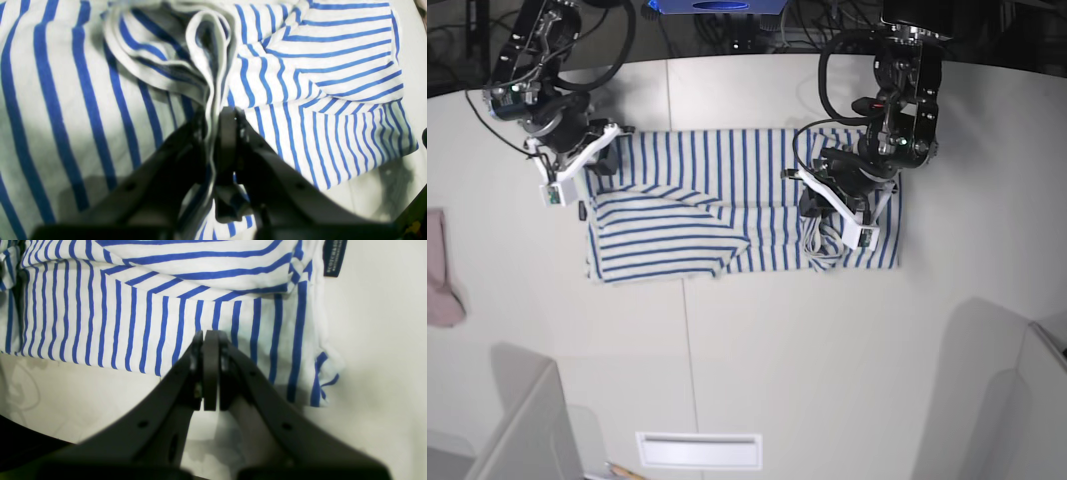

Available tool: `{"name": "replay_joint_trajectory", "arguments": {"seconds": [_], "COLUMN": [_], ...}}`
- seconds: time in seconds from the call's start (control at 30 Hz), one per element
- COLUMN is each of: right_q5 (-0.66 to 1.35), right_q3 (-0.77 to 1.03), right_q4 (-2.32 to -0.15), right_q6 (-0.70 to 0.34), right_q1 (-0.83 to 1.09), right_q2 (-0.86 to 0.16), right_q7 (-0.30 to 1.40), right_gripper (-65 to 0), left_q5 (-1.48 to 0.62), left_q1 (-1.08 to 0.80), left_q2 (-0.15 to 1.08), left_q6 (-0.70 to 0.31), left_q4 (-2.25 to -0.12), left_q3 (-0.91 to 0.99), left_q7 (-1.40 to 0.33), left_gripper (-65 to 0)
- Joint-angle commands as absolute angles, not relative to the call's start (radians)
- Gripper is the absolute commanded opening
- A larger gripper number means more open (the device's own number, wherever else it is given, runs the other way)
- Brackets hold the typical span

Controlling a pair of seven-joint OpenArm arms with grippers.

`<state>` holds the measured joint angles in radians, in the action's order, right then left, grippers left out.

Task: Fold the T-shirt properly
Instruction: 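Fold the strip end held by the left gripper toward the right gripper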

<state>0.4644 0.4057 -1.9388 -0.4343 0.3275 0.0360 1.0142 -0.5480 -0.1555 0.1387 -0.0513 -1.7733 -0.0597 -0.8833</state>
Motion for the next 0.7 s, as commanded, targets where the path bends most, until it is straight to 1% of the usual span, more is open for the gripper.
{"name": "replay_joint_trajectory", "arguments": {"seconds": [0.0, 0.4, 0.43, 0.53, 0.63, 0.67], "right_q5": [0.478, 0.478, 0.478, 0.478, 0.478, 0.478], "right_q3": [0.407, 0.407, 0.407, 0.407, 0.407, 0.407], "right_q4": [-1.952, -1.952, -1.952, -1.952, -1.952, -1.952], "right_q6": [-0.433, -0.433, -0.433, -0.433, -0.433, -0.433], "right_q1": [0.32, 0.32, 0.32, 0.32, 0.32, 0.32], "right_q2": [0.031, 0.031, 0.031, 0.031, 0.031, 0.031], "right_q7": [0.997, 0.997, 0.997, 0.997, 0.997, 0.997], "right_gripper": [-65.0, -65.0, -65.0, -65.0, -65.0, -65.0], "left_q5": [-0.558, -0.561, -0.561, -0.561, -0.561, -0.561], "left_q1": [-0.14, -0.136, -0.136, -0.134, -0.104, -0.096], "left_q2": [0.137, 0.137, 0.136, 0.136, 0.136, 0.136], "left_q6": [-0.054, -0.054, -0.054, -0.054, -0.054, -0.054], "left_q4": [-1.791, -1.79, -1.79, -1.782, -1.744, -1.728], "left_q3": [-0.059, -0.059, -0.059, -0.065, -0.122, -0.147], "left_q7": [-0.865, -0.865, -0.865, -0.865, -0.865, -0.865], "left_gripper": [-65.0, -65.0, -63.7, -44.9, -29.3, -25.7]}}
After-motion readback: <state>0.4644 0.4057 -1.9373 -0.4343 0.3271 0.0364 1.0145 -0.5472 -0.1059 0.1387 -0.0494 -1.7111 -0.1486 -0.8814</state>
